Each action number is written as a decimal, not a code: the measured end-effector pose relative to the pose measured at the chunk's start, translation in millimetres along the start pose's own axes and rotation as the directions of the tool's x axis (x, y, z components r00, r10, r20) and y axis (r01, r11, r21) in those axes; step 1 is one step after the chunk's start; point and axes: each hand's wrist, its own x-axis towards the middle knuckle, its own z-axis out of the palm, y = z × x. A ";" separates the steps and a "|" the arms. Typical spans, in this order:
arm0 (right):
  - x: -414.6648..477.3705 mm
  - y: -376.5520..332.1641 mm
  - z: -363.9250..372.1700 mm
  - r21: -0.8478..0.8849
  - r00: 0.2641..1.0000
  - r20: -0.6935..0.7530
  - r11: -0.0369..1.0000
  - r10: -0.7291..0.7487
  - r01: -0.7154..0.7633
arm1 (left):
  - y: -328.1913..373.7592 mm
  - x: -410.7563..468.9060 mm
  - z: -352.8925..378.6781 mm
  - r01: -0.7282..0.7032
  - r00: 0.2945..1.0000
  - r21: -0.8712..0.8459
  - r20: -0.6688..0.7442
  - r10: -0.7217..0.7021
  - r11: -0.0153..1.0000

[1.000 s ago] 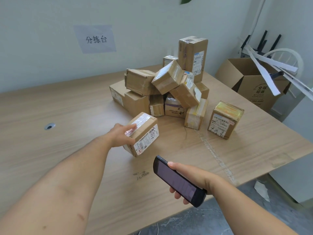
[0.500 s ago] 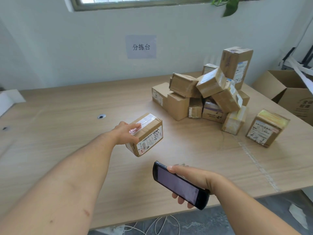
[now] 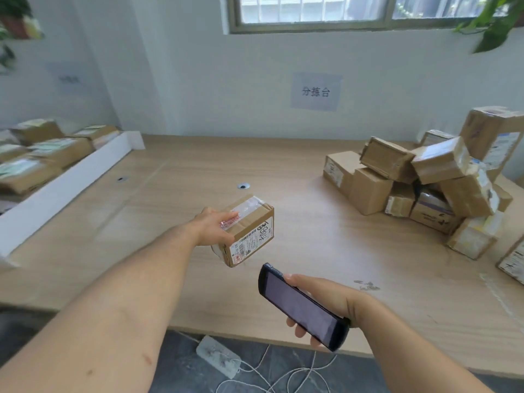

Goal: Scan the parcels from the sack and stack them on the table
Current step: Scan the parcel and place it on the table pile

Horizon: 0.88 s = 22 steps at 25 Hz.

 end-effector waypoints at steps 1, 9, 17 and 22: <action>3.1 -5.6 5.4 -0.011 1.000 0.008 1.000 -0.018 0.018 | -11.4 -13.3 -2.6 0.028 0.999 -0.017 -0.023 -0.028 0.999; 15.3 -31.3 77.5 -0.126 0.966 0.253 0.989 -0.048 0.082 | -92.0 -165.1 -11.8 0.376 0.906 -0.143 -0.151 -0.395 0.916; 31.7 -52.0 210.1 -0.338 0.875 0.484 0.927 0.023 0.163 | -175.7 -333.5 -16.9 0.615 0.712 -0.224 -0.253 -0.655 0.756; 41.0 -86.3 322.3 -0.436 0.810 0.583 0.866 0.064 0.245 | -247.4 -427.0 -34.0 0.670 0.584 -0.330 -0.320 -0.746 0.665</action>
